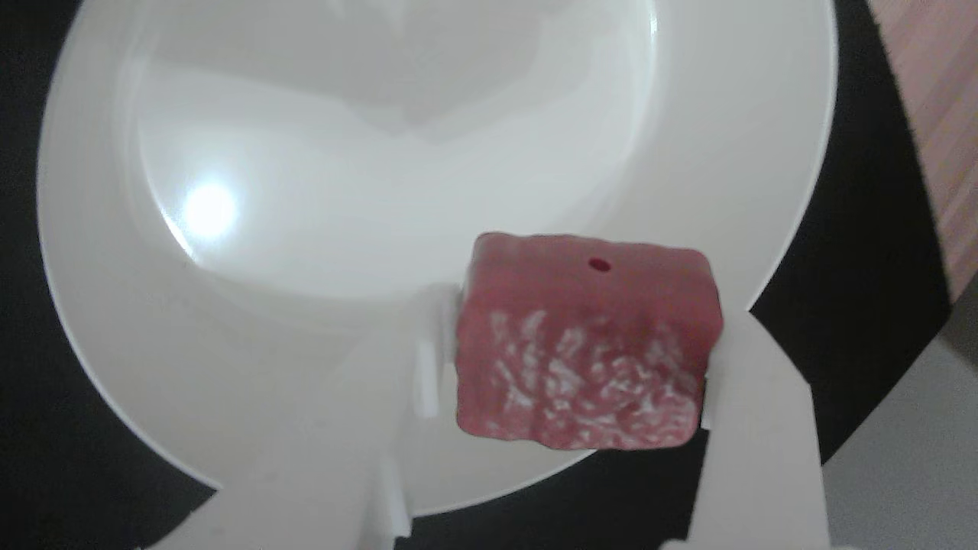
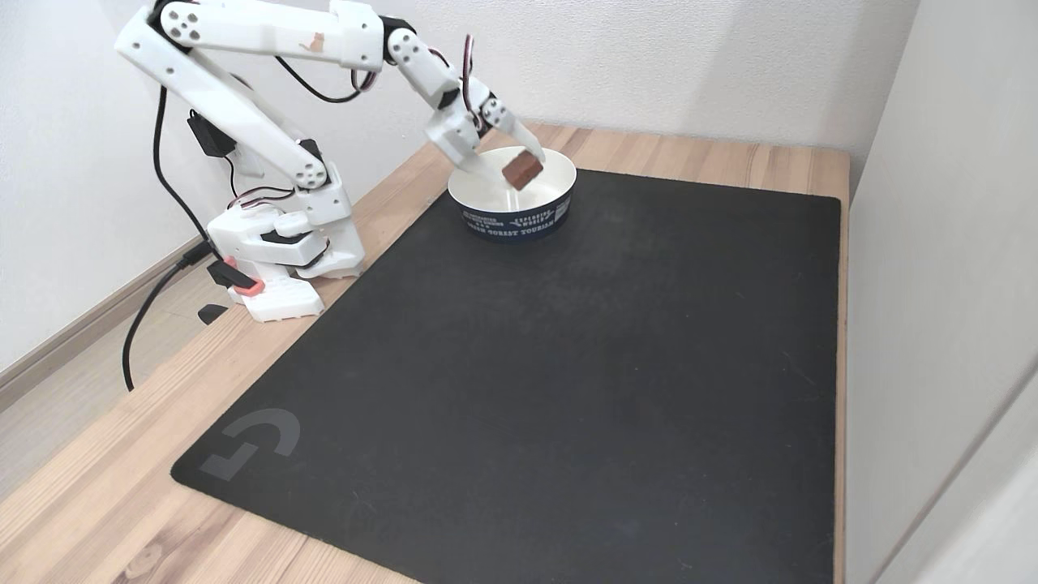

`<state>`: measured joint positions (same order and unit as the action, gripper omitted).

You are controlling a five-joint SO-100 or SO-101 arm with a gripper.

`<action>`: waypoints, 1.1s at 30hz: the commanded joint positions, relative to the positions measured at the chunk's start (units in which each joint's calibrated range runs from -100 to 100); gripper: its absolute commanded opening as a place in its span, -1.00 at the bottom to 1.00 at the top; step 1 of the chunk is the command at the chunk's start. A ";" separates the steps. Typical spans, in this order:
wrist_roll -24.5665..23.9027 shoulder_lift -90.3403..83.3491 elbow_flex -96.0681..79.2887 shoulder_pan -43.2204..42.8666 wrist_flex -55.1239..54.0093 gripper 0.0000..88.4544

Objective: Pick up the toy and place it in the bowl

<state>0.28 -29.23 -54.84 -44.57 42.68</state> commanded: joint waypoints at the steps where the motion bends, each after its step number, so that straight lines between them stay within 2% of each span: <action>1: -0.23 -1.91 0.00 -0.73 -0.42 -0.83; 3: -0.13 -1.91 0.00 -1.31 -0.42 -0.65; 4: 0.19 -1.91 0.00 -1.73 -0.42 -0.46; 10: -0.18 -2.00 0.09 -1.73 -0.42 -0.44; 14: -0.18 -2.08 0.90 -1.31 -1.10 -0.55; 19: -0.18 -5.83 6.58 0.86 -0.42 -0.96; 26: -0.18 -18.50 8.29 15.59 -1.19 -0.95; 27: -0.23 -21.42 8.20 20.94 -1.27 -0.95; 30: -0.49 -25.01 8.20 28.38 -1.27 -0.95; 33: -4.15 -27.92 7.66 37.17 -1.27 -0.95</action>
<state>-0.44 -53.21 -48.98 -16.77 42.34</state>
